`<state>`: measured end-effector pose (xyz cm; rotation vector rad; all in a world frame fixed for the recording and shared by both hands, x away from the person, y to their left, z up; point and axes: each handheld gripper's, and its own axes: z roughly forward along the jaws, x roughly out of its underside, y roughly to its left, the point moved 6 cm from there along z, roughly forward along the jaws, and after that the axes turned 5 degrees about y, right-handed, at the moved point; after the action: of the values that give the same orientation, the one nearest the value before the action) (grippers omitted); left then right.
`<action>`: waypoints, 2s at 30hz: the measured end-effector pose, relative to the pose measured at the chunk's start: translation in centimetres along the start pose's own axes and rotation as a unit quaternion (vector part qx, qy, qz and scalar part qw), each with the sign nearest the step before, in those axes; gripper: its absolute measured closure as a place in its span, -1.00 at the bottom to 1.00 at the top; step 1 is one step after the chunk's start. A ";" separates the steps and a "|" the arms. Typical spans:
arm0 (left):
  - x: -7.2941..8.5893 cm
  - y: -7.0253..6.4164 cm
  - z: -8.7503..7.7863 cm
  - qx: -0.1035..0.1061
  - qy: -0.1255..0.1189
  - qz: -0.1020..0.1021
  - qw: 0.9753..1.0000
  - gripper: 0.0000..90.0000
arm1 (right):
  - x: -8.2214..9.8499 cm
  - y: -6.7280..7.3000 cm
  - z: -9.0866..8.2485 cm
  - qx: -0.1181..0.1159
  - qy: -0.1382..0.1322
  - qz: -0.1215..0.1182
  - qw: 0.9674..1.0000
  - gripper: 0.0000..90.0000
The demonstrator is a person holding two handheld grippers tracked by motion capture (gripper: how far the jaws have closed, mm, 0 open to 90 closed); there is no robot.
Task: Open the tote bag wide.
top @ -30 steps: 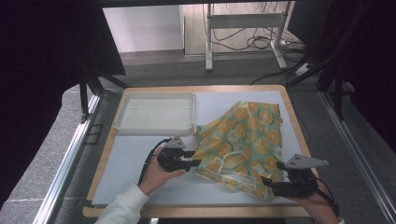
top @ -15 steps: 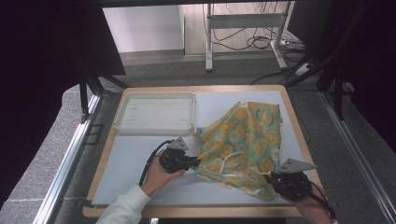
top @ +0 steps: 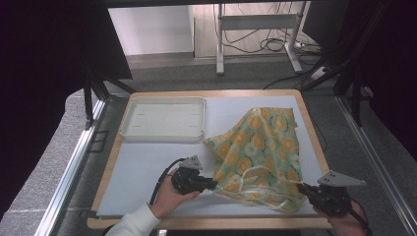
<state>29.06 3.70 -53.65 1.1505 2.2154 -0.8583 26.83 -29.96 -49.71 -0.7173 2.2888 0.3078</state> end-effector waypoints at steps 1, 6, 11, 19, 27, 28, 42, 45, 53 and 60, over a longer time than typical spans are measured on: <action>0.0 -0.1 0.2 0.001 0.003 0.001 1.000 0.90 | 0.0 -0.3 0.0 0.001 -0.002 0.005 1.000 0.92; 0.0 0.2 0.7 -0.005 0.006 0.001 1.000 0.89 | 0.1 -0.5 0.2 -0.007 -0.005 0.008 1.000 0.92; 0.1 1.3 0.3 -0.028 -0.002 -0.006 1.000 0.86 | -0.3 0.0 0.4 -0.015 -0.010 -0.003 1.000 0.89; -0.8 0.6 -1.1 -0.060 -0.035 0.009 0.998 0.59 | -0.5 0.0 0.3 -0.017 -0.016 -0.002 1.000 0.88; -2.4 -1.6 -2.8 -0.053 -0.061 0.042 0.996 0.37 | -0.5 0.0 0.5 -0.019 -0.012 -0.001 1.000 0.87; -2.5 -1.9 -2.6 -0.048 -0.057 0.048 0.996 0.33 | -0.6 0.0 0.5 -0.019 -0.012 -0.002 1.000 0.87; -3.8 -3.1 2.8 -0.010 0.052 0.114 0.992 -0.11 | -0.6 0.1 0.8 -0.023 -0.008 0.000 1.000 0.86; -3.7 -2.8 3.5 -0.013 0.065 0.118 0.991 -0.10 | -0.6 0.1 0.9 -0.024 -0.008 0.001 1.000 0.86; -2.6 -1.8 5.1 -0.017 0.116 0.124 0.985 0.01 | -0.5 0.1 1.0 -0.025 -0.004 0.002 1.000 0.85; -2.0 -1.6 5.7 -0.028 0.130 0.122 0.984 0.27 | -0.4 -0.1 1.0 -0.024 -0.005 0.004 1.000 0.85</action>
<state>29.54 -2.16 -55.72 1.5406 2.2195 -0.5673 27.68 -29.43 -50.13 -0.7294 2.2815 0.3699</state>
